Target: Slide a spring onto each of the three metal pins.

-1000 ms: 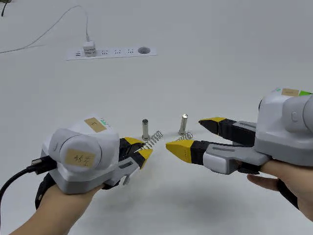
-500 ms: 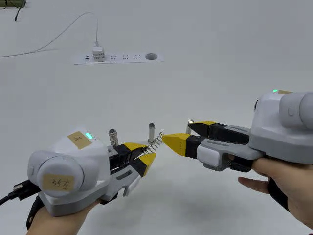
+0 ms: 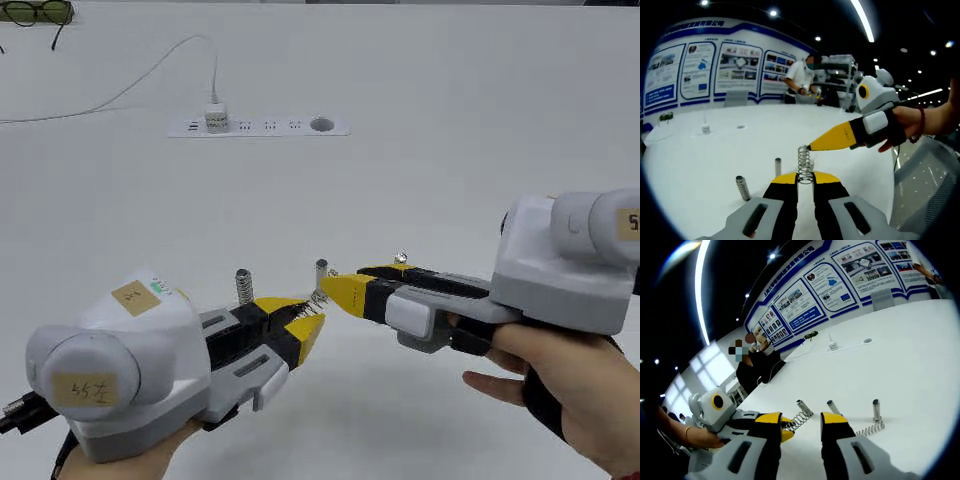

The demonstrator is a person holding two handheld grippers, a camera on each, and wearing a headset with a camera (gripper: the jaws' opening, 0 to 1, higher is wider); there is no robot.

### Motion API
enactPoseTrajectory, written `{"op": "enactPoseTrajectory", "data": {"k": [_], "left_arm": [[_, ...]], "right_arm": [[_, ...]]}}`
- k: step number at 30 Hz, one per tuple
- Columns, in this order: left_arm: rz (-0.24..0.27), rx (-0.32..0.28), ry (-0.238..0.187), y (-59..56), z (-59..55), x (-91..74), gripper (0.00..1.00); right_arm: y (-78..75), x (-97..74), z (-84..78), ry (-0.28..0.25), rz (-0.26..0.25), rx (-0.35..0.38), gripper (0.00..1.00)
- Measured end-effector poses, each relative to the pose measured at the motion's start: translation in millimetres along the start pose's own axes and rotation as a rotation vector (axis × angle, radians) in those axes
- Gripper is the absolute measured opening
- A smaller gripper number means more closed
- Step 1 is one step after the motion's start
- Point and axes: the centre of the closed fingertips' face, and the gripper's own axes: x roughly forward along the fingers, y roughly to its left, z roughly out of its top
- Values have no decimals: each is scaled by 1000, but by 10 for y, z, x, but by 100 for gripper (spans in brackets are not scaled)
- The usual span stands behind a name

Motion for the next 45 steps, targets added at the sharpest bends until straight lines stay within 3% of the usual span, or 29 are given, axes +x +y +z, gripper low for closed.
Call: {"op": "enactPoseTrajectory", "data": {"k": [14, 23, 32, 37, 39, 42, 45], "left_arm": [[5, 0, -45, -29, 110, -76, 10], [4, 6, -57, -35, 144, -101, 10], [2, 40, -41, -41, 140, -109, 11], [-13, 44, -29, -53, 144, -108, 12], [-17, 43, -21, -52, 143, -111, 13], [-18, 55, -11, -51, 139, -115, 14], [-8, 50, 29, -38, 75, -109, 21]], "right_arm": [[128, 81, 10, -27, 64, 203, 19], [166, 75, 12, -29, 87, 246, 13], [189, 63, 17, -35, 103, 234, 13], [195, 58, 31, -42, 102, 195, 13], [136, 56, 13, -30, 72, 130, 12], [183, 64, 43, -45, 89, 146, 12], [178, 74, 72, -54, 80, 117, 12]]}}
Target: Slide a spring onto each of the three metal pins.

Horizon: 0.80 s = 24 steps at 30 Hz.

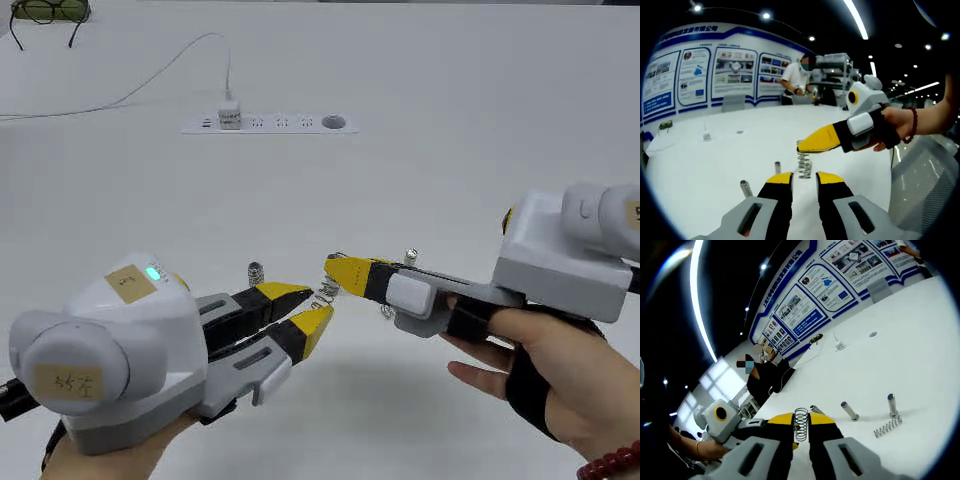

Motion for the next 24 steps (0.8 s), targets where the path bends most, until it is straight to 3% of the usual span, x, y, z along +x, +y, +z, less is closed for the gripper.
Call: {"op": "enactPoseTrajectory", "data": {"k": [10, 24], "left_arm": [[44, 35, 91, 59, -169, -39, 35], [102, 20, 100, 161, -235, -136, 44]], "right_arm": [[-55, 37, 110, -7, -22, -169, 12], [-167, 134, 268, -12, -71, -369, 12]]}}
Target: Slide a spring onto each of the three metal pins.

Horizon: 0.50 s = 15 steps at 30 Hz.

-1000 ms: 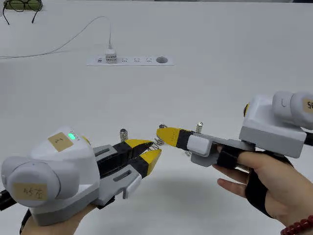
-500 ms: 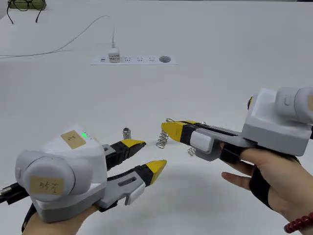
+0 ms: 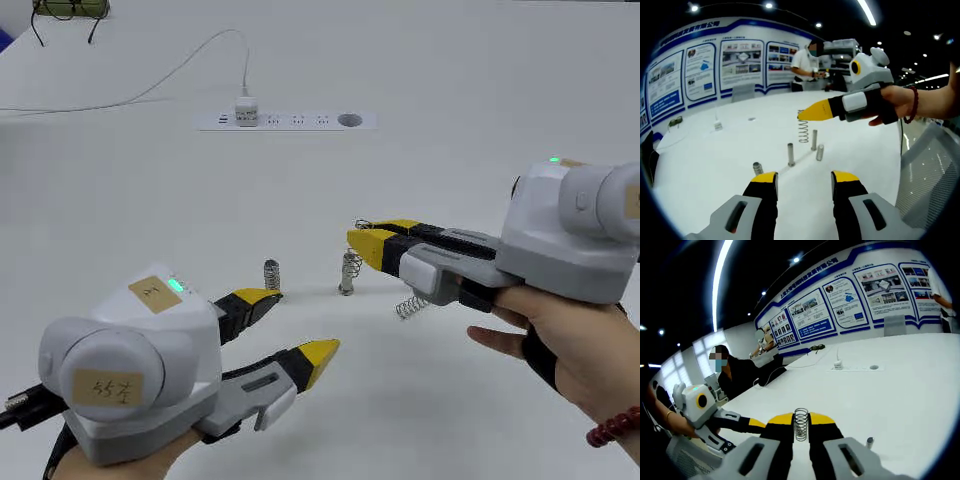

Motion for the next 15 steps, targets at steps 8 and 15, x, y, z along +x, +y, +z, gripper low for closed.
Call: {"op": "enactPoseTrajectory", "data": {"k": [8, 15], "left_arm": [[35, -9, 6, 81, -17, -11, 52], [56, -23, 11, 130, -42, -10, 60]], "right_arm": [[-82, 94, 35, -2, -19, -60, 12], [-167, 173, 16, 5, -36, -87, 12]]}}
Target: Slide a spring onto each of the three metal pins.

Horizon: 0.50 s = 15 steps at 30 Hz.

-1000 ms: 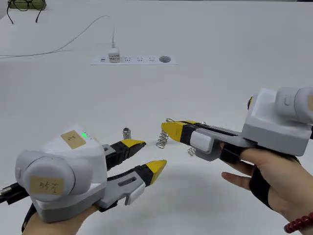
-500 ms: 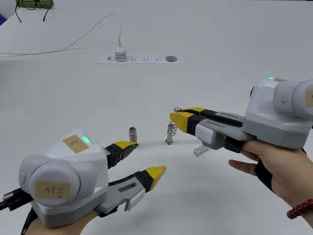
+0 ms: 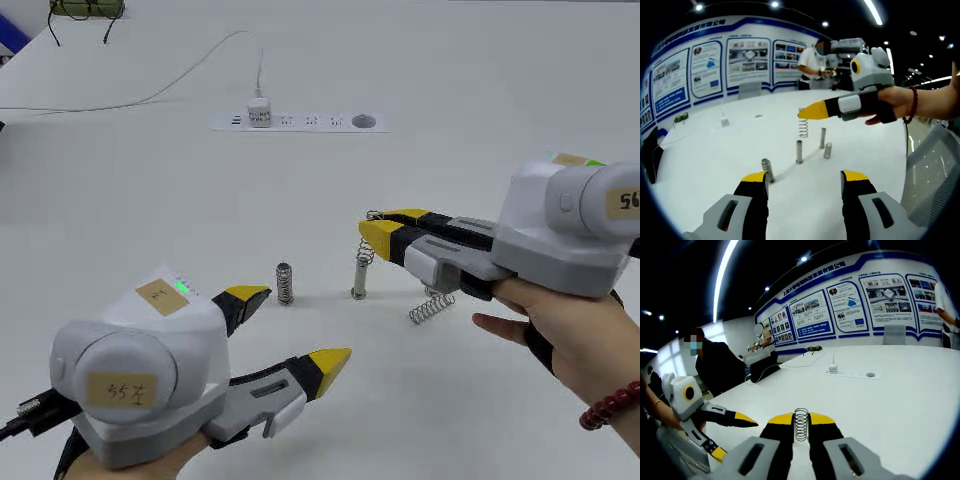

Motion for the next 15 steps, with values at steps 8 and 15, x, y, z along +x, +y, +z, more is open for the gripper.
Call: {"op": "enactPoseTrajectory", "data": {"k": [8, 15], "left_arm": [[12, -20, 3, 26, -22, 11, 66], [11, -27, 10, 24, -46, 31, 69]], "right_arm": [[-80, 62, -64, 16, -22, -37, 12], [-115, 101, -116, 29, -27, -62, 12]]}}
